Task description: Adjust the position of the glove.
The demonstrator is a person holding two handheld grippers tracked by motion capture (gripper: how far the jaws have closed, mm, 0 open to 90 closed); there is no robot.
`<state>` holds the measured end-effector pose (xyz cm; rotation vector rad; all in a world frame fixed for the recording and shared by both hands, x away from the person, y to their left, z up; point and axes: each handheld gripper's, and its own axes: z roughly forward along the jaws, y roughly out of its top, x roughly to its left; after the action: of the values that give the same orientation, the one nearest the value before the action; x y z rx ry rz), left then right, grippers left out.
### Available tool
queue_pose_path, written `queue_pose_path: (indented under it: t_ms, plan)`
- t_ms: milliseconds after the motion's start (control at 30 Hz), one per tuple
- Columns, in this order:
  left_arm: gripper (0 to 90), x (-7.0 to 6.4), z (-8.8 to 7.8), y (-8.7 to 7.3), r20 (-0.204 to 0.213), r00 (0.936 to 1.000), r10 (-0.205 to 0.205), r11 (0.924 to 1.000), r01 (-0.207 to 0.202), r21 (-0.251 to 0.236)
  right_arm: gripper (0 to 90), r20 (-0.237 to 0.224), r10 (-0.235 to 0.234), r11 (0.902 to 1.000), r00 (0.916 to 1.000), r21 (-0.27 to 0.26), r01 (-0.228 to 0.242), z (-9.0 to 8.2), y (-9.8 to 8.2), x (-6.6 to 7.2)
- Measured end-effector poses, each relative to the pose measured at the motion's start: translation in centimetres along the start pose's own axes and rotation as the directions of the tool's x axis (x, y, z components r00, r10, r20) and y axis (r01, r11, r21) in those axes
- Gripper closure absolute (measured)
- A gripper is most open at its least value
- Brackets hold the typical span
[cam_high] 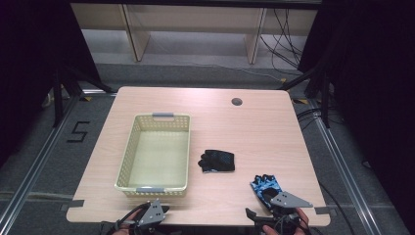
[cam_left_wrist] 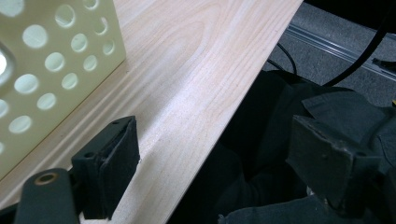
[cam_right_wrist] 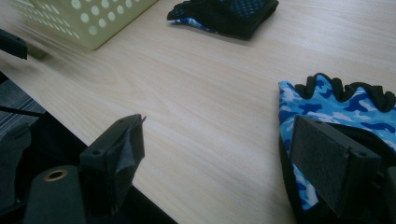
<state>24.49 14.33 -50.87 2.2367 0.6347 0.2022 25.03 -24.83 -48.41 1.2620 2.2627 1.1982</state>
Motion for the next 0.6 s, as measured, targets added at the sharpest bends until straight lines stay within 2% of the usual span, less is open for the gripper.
queue_pose_path:
  t_ms: [100, 167, 200, 233, 267, 333, 367, 400, 500, 567, 600]
  plan:
    - [16.0, -0.1, 0.1, 0.0, 0.005, 0.9999, -0.011, 0.9999, 0.011, -0.007, 19.1, -0.004, 0.002, 1.0000, 1.0000, -0.003, -0.002, 0.1, 0.1, 0.1]
    - [16.0, -0.1, 0.1, 0.0, 0.005, 0.9999, -0.011, 0.9999, 0.011, -0.007, 19.1, -0.002, 0.021, 0.9998, 0.9998, 0.004, -0.021, 0.2, 0.1, 0.3]
    - [16.0, -0.1, 0.1, 0.0, 0.005, 0.9999, -0.010, 0.9999, 0.010, -0.007, 19.3, -0.006, -0.006, 1.0000, 1.0000, -0.003, 0.006, 0.2, 0.2, 0.1]
    - [16.0, -0.1, 0.1, 0.0, 0.005, 0.9999, -0.010, 0.9999, 0.010, -0.007, 19.7, -0.002, 0.009, 1.0000, 1.0000, 0.000, -0.009, 0.2, 0.2, 0.2]
    - [16.0, -0.1, 0.1, 0.0, 0.004, 0.9999, -0.010, 0.9999, 0.010, -0.007, 20.8, -0.004, -0.014, 0.9998, 0.9999, -0.013, 0.014, 0.3, 0.4, 0.0]
    - [16.0, 0.0, 0.0, 0.0, -0.001, 1.0000, 0.001, 1.0000, -0.001, 0.003, 23.7, -0.008, 0.012, 0.9999, 0.9999, -0.003, -0.012, 0.2, 0.5, 0.3]
    - [16.0, 0.0, 0.1, 0.0, 0.003, 0.9999, -0.010, 0.9999, 0.010, -0.006, 25.3, -0.012, 0.002, 1.0000, 0.9999, -0.004, -0.002, 0.3, 0.7, 0.3]
    - [16.0, -0.1, 0.2, 0.0, 0.002, 0.9998, -0.020, 0.9997, 0.020, -0.014, 26.4, -0.014, -0.027, 0.9995, 0.9996, -0.016, 0.026, 0.5, 0.9, 0.0]
    - [16.0, -0.1, 0.2, 0.0, 0.002, 0.9998, -0.022, 0.9996, 0.022, -0.016, 30.9, -0.014, -0.038, 0.9992, 0.9992, -0.012, 0.038, 0.8, 1.4, -0.1]
    - [16.0, -0.1, 0.2, 0.0, 0.002, 0.9998, -0.021, 0.9997, 0.021, -0.015, 33.3, -0.007, -0.065, 0.9978, 0.9979, -0.011, 0.065, 1.1, 2.1, -0.3]
    - [16.0, -0.1, 0.2, 0.0, 0.003, 0.9995, -0.033, 0.9993, 0.033, -0.016, 35.7, -0.011, -0.067, 0.9977, 0.9977, -0.015, 0.066, 1.4, 2.4, -0.3]
